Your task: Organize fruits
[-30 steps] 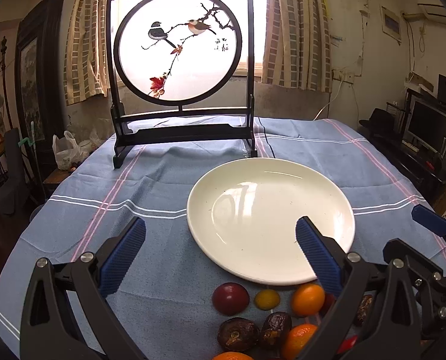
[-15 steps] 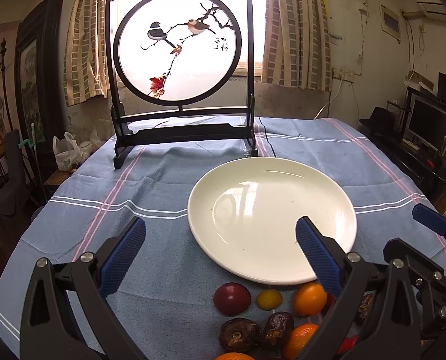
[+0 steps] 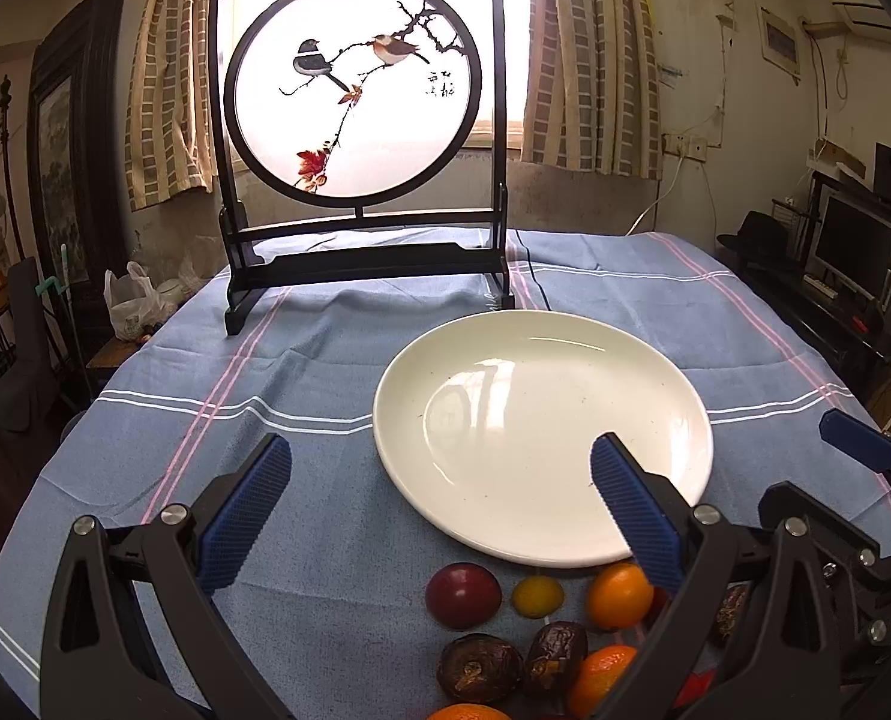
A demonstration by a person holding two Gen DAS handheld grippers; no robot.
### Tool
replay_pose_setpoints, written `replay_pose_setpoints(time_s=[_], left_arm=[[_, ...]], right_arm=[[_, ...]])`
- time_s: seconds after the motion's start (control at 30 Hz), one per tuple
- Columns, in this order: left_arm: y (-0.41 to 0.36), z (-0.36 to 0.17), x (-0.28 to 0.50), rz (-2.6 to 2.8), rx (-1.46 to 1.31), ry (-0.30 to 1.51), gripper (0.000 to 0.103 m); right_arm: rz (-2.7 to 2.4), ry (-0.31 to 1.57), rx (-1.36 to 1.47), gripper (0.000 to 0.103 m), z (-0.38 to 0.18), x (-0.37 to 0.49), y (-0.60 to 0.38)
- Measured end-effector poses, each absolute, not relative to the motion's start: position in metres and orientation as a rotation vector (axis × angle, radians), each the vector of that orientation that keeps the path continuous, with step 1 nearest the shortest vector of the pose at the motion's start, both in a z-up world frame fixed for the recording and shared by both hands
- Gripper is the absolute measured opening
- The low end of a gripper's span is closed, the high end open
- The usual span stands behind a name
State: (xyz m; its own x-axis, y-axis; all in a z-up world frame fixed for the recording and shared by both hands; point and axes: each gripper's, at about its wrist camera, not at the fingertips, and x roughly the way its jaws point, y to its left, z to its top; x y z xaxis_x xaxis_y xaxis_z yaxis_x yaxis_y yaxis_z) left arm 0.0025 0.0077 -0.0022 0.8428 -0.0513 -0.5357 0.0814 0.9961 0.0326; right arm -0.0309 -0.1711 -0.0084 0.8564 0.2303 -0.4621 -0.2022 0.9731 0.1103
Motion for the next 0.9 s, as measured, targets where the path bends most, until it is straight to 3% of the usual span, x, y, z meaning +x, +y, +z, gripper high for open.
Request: replay_pose_setpoints(time_s=[0.4, 0.7, 0.9], left_arm=[[0.012, 0.000, -0.006, -0.094, 0.082, 0.569, 0.098], [0.046, 0.014, -0.062, -0.152, 0.178, 0.566, 0.098], [0.067, -0.018, -0.123, -0.314, 0.304, 0.688, 0.098]], right_arm=[[0.299, 0.566, 0.093, 0.099, -0.002, -0.033, -0.171], [0.357, 0.674, 0.026, 0.099, 0.001, -0.088, -0.185], [0.391, 0.743, -0.100, 0.099, -0.008, -0.137, -0.189]])
